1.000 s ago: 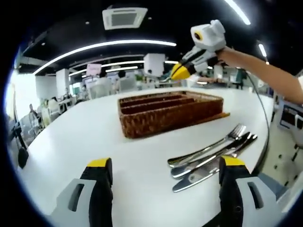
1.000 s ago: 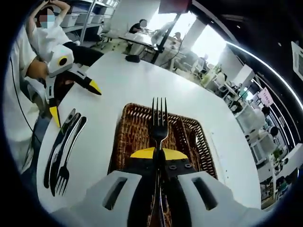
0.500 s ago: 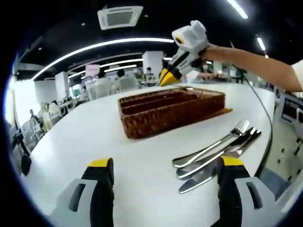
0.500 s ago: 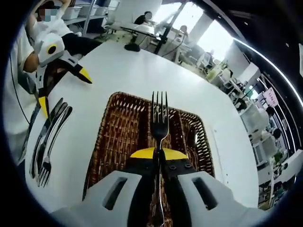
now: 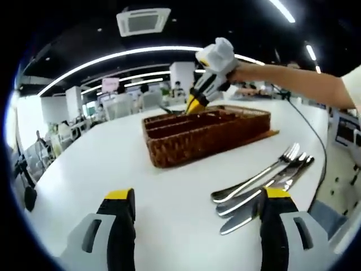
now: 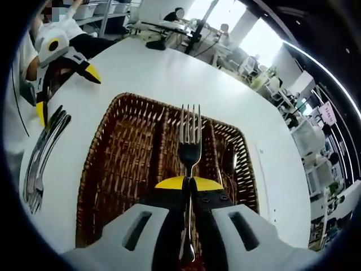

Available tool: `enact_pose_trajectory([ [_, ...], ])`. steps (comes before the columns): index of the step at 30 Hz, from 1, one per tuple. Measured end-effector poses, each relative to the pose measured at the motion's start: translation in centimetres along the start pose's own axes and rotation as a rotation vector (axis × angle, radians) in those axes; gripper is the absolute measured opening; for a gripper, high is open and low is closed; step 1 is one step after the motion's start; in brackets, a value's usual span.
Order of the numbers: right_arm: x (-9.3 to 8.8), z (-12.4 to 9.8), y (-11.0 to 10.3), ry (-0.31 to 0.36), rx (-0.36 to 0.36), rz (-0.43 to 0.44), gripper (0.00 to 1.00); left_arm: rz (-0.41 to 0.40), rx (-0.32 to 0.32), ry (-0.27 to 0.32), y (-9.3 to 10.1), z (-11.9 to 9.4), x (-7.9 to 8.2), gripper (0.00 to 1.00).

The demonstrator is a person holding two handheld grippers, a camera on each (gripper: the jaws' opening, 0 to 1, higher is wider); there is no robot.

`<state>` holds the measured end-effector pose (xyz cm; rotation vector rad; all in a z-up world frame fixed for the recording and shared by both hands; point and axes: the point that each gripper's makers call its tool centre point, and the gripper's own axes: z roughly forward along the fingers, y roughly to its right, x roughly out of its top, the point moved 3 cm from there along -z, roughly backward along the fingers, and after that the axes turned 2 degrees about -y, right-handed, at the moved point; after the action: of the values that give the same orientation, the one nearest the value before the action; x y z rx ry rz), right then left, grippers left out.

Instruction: Arrange the knives, forks, and spoons in their matching storage slots by inserting each utensil handle-first until every utensil is classified and aligned in the correct compartment

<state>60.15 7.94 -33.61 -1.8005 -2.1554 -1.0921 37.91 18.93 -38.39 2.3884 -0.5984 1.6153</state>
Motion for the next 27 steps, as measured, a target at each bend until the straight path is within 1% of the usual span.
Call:
enact_pose_trajectory([
  [2,-0.3,0.4,0.0,-0.012,0.009,-0.03,0.03,-0.003,0.0,-0.005,0.0,0.1,-0.1,0.92],
  [6,-0.5,1.2,0.1,-0.013,0.015,-0.034,0.03,-0.014,-0.004,-0.002,0.1,0.1,-0.1,0.92],
  [8,-0.8,1.7,0.3,-0.026,0.016,-0.044,0.03,-0.015,-0.009,-0.002,0.2,0.1,0.0,0.92],
  [14,-1.5,2.4,0.5,-0.048,0.03,-0.075,0.03,0.008,-0.015,-0.001,0.4,0.2,0.3,0.92],
  [19,-1.8,2.8,0.7,-0.043,0.034,-0.075,0.03,-0.005,-0.016,0.011,0.3,0.3,0.4,0.92],
  [22,-2.4,3.4,0.6,-0.057,0.036,-0.088,0.03,-0.006,-0.011,0.011,0.1,0.3,0.3,0.92],
  [27,-3.0,3.7,0.6,-0.064,0.03,-0.092,0.03,-0.023,-0.008,0.015,-0.2,0.4,0.1,0.93],
])
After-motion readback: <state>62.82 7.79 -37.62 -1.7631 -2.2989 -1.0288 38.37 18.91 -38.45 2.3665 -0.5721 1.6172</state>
